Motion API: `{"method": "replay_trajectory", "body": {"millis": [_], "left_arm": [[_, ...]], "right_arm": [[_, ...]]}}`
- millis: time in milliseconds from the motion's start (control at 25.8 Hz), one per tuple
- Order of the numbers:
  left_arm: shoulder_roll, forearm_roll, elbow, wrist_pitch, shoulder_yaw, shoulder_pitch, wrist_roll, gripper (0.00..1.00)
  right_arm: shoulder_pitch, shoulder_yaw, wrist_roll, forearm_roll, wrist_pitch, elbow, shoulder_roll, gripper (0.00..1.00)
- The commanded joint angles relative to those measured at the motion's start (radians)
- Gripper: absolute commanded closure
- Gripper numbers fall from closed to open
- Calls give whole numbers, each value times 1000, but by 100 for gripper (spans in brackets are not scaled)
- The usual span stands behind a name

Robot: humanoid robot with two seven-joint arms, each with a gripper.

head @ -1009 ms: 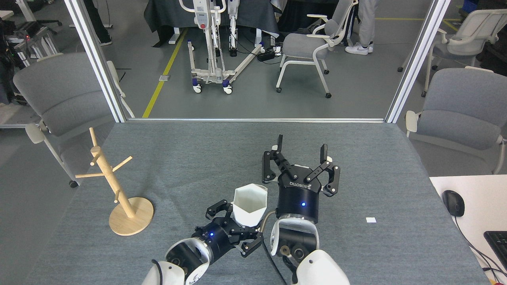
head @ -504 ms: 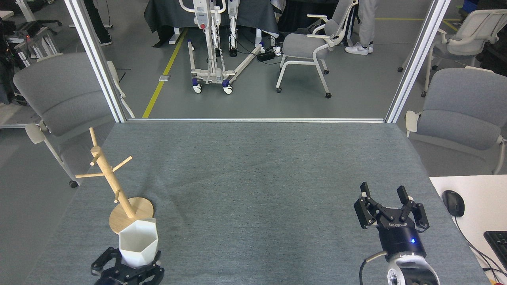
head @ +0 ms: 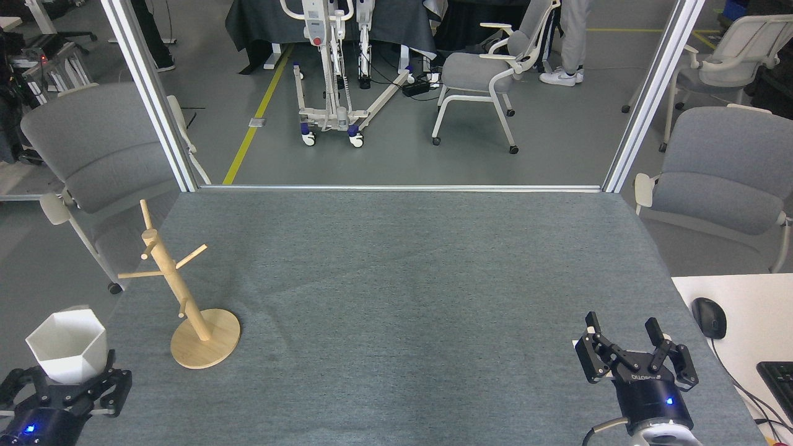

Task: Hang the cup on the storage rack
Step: 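Withdraw the right gripper and swing the held cup past the wooden stand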

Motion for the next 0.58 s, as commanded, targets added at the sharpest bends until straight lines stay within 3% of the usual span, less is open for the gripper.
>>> {"method": "replay_trajectory", "body": {"millis": [0, 155, 543], "left_arm": [[14, -57, 20, 26, 3, -69, -4, 100], [0, -197, 22, 26, -1, -115, -4, 100], [-26, -312, 20, 38, -121, -161, -13, 100]], "right_arm": [[0, -4, 6, -3, 10, 9, 3, 0], [-2, -4, 9, -11, 12, 15, -21, 0], [-36, -2, 9, -12, 12, 49, -29, 0]]}}
